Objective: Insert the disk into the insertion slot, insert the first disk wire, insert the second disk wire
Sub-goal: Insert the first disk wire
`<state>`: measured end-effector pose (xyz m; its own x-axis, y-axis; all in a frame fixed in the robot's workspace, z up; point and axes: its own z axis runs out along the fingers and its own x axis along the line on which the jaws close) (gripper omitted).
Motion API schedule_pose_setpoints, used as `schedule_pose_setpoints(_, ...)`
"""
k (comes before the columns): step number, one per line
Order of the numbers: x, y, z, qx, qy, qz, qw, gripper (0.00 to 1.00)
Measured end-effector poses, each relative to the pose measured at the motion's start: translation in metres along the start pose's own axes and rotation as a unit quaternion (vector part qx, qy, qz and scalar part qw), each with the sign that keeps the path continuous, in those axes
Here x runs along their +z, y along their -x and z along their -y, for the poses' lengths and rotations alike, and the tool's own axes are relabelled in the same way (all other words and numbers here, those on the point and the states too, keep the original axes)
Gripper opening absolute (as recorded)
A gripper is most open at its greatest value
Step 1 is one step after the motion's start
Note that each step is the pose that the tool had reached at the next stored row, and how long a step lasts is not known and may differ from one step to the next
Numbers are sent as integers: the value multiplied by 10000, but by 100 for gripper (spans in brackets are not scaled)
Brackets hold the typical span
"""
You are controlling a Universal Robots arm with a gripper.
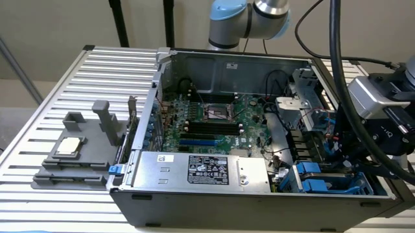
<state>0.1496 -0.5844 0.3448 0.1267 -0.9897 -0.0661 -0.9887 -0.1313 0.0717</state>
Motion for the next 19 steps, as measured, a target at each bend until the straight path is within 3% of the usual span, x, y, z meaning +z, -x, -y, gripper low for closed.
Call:
schedule_pose_setpoints(7,19,6,69,149,18,7,9999,16)
schedule_pose_setpoints(15,37,6,77,420,131,28,9990,16)
schedule_pose_setpoints(18,37,5,77,425,140,28,9990,16)
schedule_pose_setpoints(19,37,5,83,425,144,15,9990,16)
